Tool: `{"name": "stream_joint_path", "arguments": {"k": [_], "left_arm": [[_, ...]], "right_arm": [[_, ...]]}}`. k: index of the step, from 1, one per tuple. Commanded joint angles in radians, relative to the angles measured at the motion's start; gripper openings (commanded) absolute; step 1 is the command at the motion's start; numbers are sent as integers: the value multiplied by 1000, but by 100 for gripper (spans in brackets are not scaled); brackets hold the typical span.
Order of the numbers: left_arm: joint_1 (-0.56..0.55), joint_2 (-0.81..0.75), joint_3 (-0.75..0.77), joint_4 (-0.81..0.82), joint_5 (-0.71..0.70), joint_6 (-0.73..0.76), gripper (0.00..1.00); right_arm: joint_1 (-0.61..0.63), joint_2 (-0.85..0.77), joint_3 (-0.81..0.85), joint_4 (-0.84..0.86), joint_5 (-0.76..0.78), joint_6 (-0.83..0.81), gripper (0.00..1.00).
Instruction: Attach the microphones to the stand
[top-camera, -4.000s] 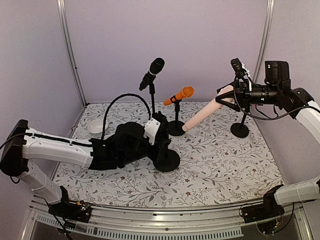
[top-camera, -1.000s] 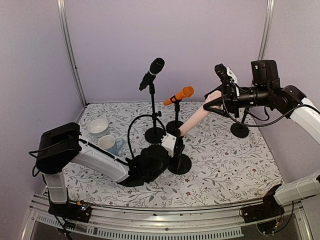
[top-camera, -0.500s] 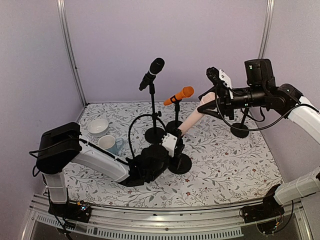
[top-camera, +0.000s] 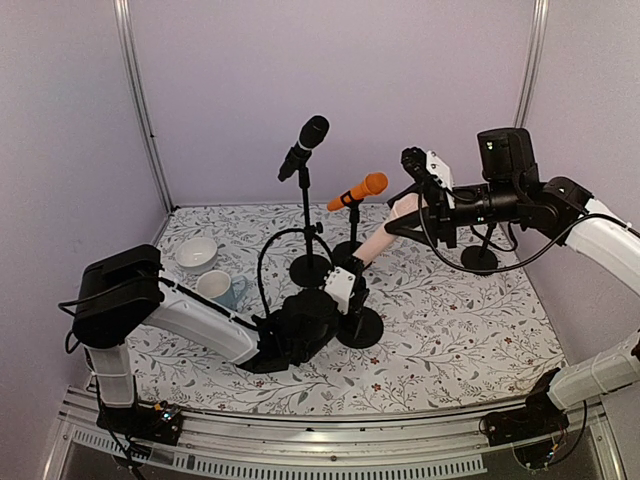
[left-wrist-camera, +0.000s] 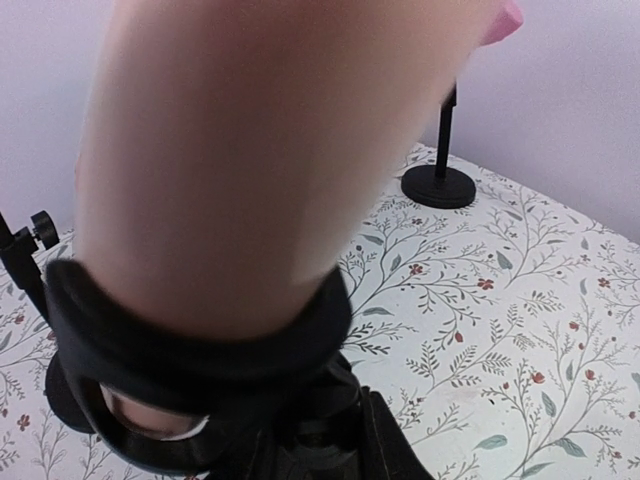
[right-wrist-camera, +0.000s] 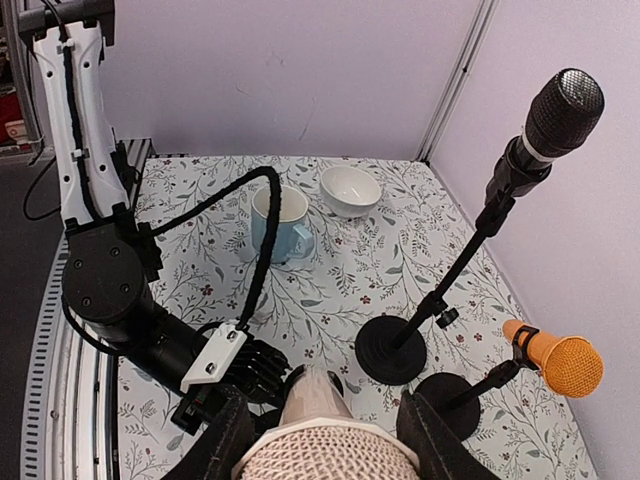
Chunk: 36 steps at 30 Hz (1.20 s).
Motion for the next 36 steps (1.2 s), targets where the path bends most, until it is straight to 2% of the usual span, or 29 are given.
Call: {"name": "stream_joint_path", "arguments": {"k": [1,21,36], "left_arm": [[-34,-11,18,94,30,72,0],[-38,-19,0,130,45,98,0],[-38,-28,5,129,35,119,0]], "right_arm": [[7,80,-99,-131,58,-2,0],[7,199,-112,-129,59,31,0],[7,244,-227,-112,91,36,0]]}}
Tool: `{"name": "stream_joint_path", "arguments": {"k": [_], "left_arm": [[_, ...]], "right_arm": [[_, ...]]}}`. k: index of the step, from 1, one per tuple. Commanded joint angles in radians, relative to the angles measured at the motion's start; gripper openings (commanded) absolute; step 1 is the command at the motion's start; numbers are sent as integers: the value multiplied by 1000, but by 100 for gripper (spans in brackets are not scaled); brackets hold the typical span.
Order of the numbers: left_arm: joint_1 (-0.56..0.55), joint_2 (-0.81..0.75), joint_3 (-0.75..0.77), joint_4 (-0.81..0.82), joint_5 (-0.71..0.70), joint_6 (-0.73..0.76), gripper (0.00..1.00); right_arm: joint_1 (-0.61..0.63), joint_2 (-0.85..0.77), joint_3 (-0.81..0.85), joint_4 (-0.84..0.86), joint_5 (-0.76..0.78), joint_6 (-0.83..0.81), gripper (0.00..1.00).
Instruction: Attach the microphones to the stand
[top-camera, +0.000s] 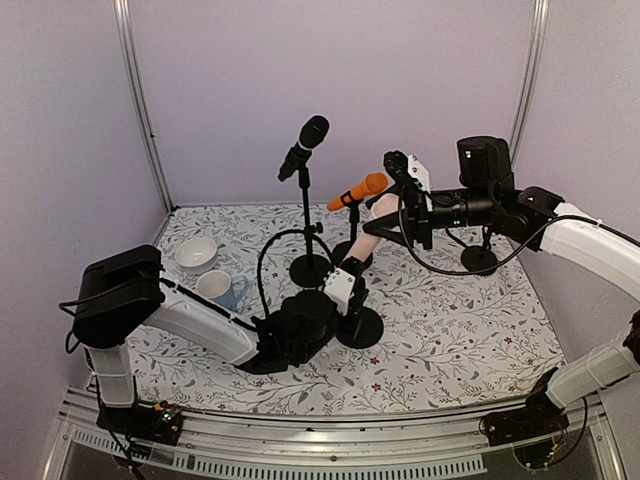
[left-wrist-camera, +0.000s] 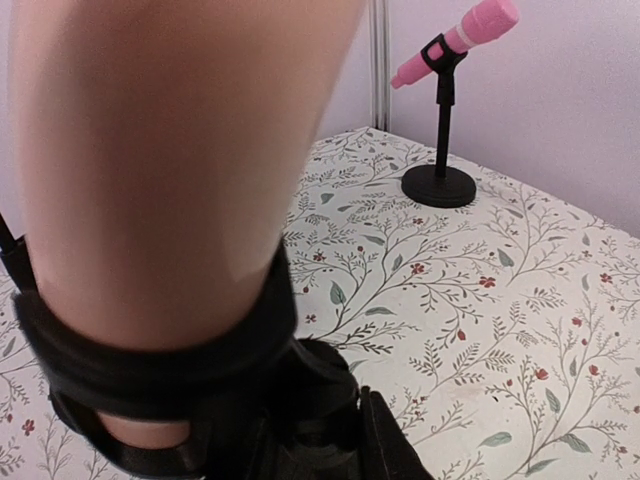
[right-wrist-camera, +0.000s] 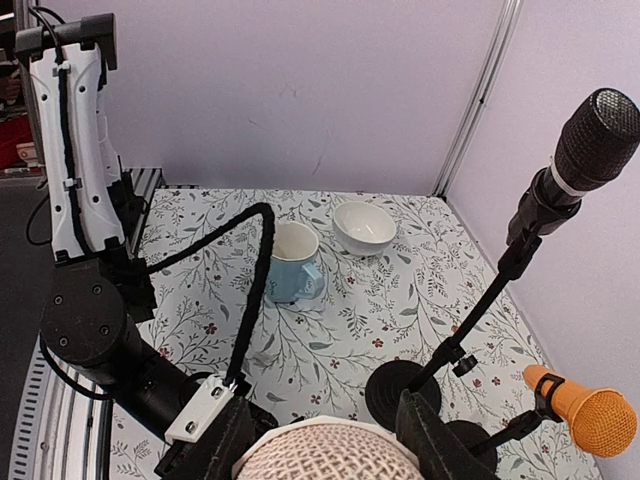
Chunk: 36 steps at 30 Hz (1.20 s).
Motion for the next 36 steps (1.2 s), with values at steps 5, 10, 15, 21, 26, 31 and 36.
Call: {"name": "stream_joint_path", "arguments": {"k": [5,10,15,21,26,31,36], "left_arm": [[-37,-30,21,108,34,106,0],[-39,-32,23,103,27,112,0],[-40,-39,19,101,23,113,0],[-41,-42,17,103,16,113,0],[-42,-41,18,106,15,118,0],[-43,-42,11,108,13,109,0],[-43,-45,-4,123,-6,106,0]], "right_arm": [[0,169,-204,-307,168,-18,0],[1,191,-225,-299,163,-18,0],[1,215,-249,-290,154,-18,0],[1,245,-310,-231,148,-18,0],[0,286,-333,-197,151,-17,0],[2,296,-345,-185,150,-14,0],[-2,256,-366,-183,155,-6,0]]}}
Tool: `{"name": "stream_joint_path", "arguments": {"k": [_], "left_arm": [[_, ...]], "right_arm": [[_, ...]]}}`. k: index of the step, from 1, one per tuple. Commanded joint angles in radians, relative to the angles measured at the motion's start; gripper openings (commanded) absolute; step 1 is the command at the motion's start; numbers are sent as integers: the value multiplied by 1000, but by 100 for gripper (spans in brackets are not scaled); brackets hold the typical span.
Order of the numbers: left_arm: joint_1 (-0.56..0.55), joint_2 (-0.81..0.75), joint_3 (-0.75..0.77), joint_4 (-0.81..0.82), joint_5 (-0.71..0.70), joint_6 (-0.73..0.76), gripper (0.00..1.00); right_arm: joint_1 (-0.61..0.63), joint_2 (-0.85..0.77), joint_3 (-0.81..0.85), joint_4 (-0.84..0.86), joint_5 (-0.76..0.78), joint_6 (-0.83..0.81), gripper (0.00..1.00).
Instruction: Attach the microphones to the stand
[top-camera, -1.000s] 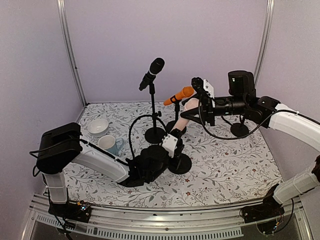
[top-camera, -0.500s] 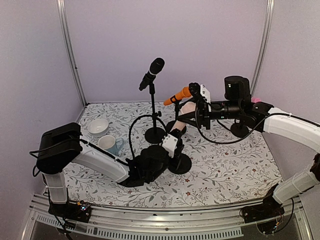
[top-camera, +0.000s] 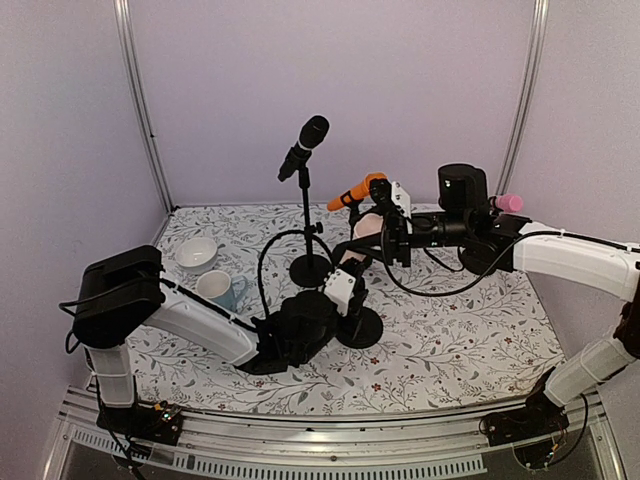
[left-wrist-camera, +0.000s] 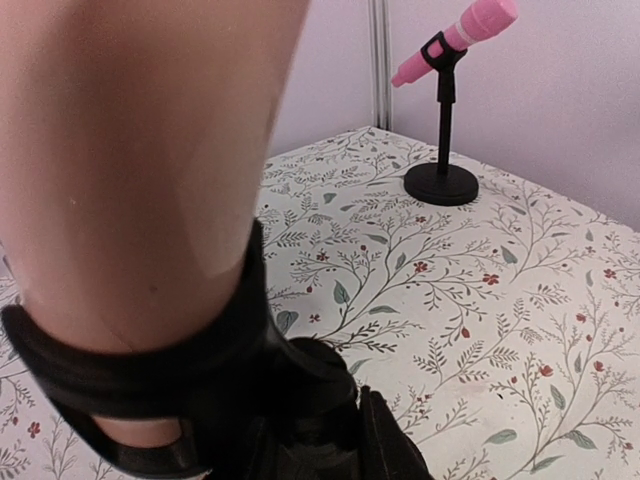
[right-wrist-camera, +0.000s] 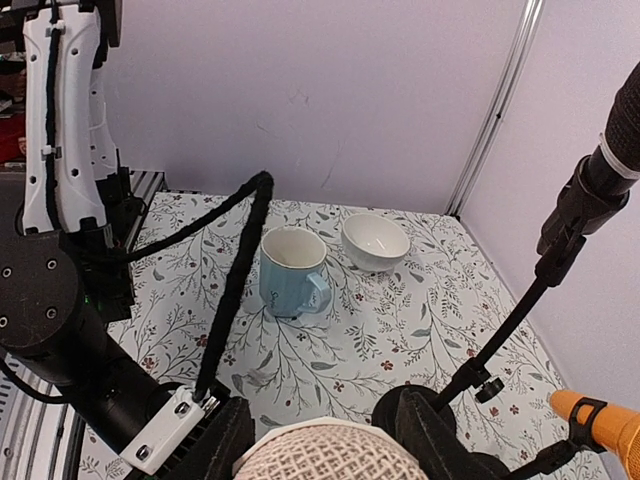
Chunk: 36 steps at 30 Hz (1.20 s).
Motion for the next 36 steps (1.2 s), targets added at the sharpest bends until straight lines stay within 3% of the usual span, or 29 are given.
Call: {"name": "stream_joint_path", "arguments": {"k": [1,7,16,29,36], "left_arm": [[-41,-47,-7,125,-5,86,0],[-30,-72,-62,170,-33,42,0],[-2,-89,-89,186,-19,-11,0],[-3,-63,-70,171,23,-15,0],[-8,-39,-61,179,31,-6,0]], "right_arm": [[-12,151,-197,-520,202,-20,0],[-30,32,-269,-507,246,-61,0],[-66,-143,-408,-385,140,-154,0],[-65,-176,-216,-429,54,-51,0],[-19,-14,-15,-660,48,-70,0]]}}
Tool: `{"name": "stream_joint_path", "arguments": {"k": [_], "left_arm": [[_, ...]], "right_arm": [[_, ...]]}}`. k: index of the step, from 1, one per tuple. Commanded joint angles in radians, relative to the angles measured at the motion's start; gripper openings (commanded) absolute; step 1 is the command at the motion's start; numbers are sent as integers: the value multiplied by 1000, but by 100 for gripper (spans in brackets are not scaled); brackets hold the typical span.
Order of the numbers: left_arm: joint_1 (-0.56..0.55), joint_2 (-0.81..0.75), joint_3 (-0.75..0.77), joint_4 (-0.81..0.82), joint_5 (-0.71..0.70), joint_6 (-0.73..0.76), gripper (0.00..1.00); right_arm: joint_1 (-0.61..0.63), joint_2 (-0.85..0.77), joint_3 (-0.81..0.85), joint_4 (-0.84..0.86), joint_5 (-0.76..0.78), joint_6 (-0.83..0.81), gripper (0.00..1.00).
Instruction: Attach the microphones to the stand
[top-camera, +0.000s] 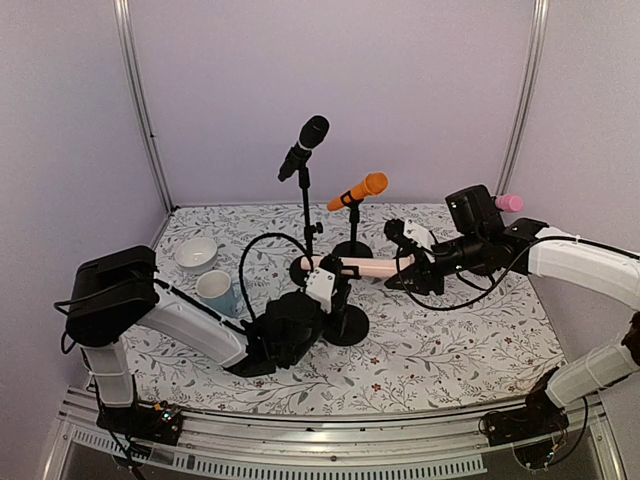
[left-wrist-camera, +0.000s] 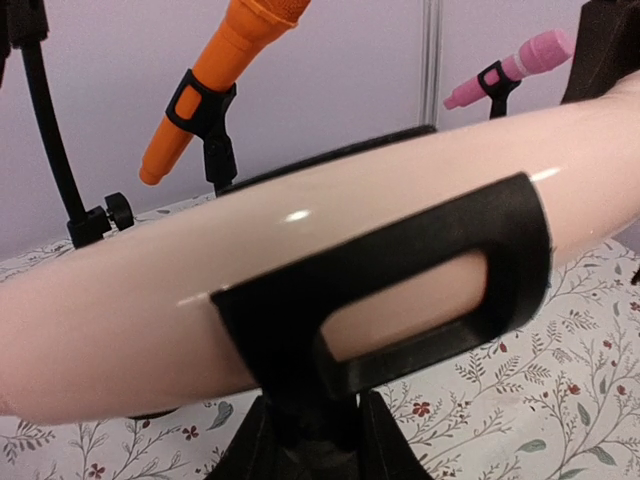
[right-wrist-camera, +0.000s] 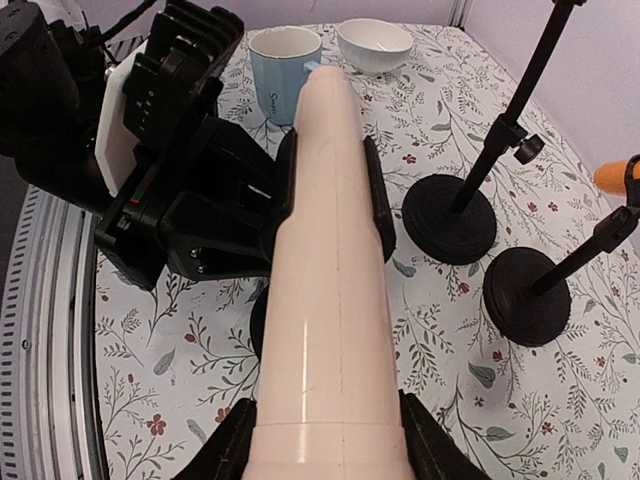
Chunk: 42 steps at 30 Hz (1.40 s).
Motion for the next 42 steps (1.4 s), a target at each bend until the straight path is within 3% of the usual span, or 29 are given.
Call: {"name": "stream_joint_path", "arguments": {"k": [1,14,26,31,35,39,42], "left_arm": [[-25,0,36,86,100,37,0],[-41,27,69,71,98,93,0],[-51,30,79,44,95,92,0],[-51,30,84,42,79,89,0],[-50,24,74,55,33,57,0],[-43,4,58,55,30,36,0],[-43,-3,50,56,22,30,0]], "right_arm": [[55,121,107,-292,-43,22,0],[97,160,350,-504,134,54,0],[96,159,444,-524,157,57,2],[95,138,457,-509,137,67,36],[83,88,421,-463,103,76,49],[-4,-9,340,-437,-109,73,69],[-47,-127,202,-322,-166,101,84]]}}
